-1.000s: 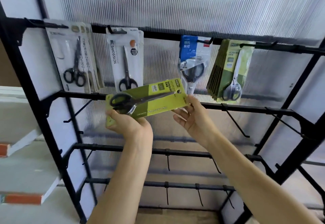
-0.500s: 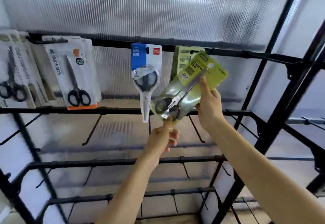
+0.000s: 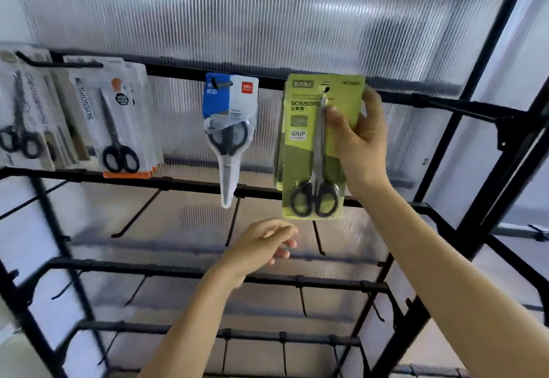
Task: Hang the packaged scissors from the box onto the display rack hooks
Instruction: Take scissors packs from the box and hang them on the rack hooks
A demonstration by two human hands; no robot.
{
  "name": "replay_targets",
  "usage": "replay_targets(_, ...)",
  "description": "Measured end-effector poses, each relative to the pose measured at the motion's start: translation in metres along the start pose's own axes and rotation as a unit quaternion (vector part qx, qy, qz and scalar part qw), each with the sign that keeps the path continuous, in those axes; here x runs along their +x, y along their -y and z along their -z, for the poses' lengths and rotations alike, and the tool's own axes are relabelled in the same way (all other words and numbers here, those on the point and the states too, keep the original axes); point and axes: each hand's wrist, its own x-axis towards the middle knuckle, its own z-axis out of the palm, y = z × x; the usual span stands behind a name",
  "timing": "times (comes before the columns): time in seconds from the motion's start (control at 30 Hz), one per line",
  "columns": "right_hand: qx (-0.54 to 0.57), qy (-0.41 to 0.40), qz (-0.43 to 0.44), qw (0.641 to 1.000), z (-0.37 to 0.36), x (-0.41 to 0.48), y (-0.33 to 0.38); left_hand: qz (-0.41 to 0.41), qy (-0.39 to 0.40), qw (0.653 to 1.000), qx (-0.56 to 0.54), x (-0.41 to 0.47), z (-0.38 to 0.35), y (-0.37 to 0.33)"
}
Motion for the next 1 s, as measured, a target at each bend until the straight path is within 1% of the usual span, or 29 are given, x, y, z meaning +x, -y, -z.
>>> replay_targets(0.13,-0.014,0.03,0.041,0.999,-0.003,0.001,0.003,-0.011,-0.036,0.999,-0.009,-0.001,0.0,-0.001)
replay_targets(0.3,-0.011,0.021,0.055,0.998,0.001,0.001,0.003,-0.019,-0.051,0.998,-0.038,-0.004,-0.004,0.0)
replay_targets(0.47,-0.027,0.008,-0.011,1.0,0.008,0.001,-0.002,-0.034,-0.035,0.998,-0.039,-0.005,-0.006,0.003)
replay_targets(0.57,-0.042,0.002,-0.054,0.998,0.009,0.006,-0.01,-0.039,-0.004,0.999,-0.016,-0.008,-0.009,0.004)
replay_targets(0.63,-0.057,-0.002,-0.066,0.996,0.008,0.013,-0.017,-0.032,0.006,0.999,0.004,-0.011,-0.009,0.005)
replay_targets(0.7,-0.095,-0.004,-0.078,0.992,0.006,0.024,-0.025,-0.023,-0.007,0.999,0.022,-0.013,-0.008,0.008)
replay_targets(0.8,-0.187,0.002,-0.107,0.977,0.006,0.041,-0.04,-0.017,-0.044,0.998,0.029,-0.017,-0.005,0.013)
replay_targets(1.0,-0.318,0.019,-0.102,0.942,0.002,0.061,-0.062,-0.023,-0.079,0.996,0.031,-0.028,0.006,0.016)
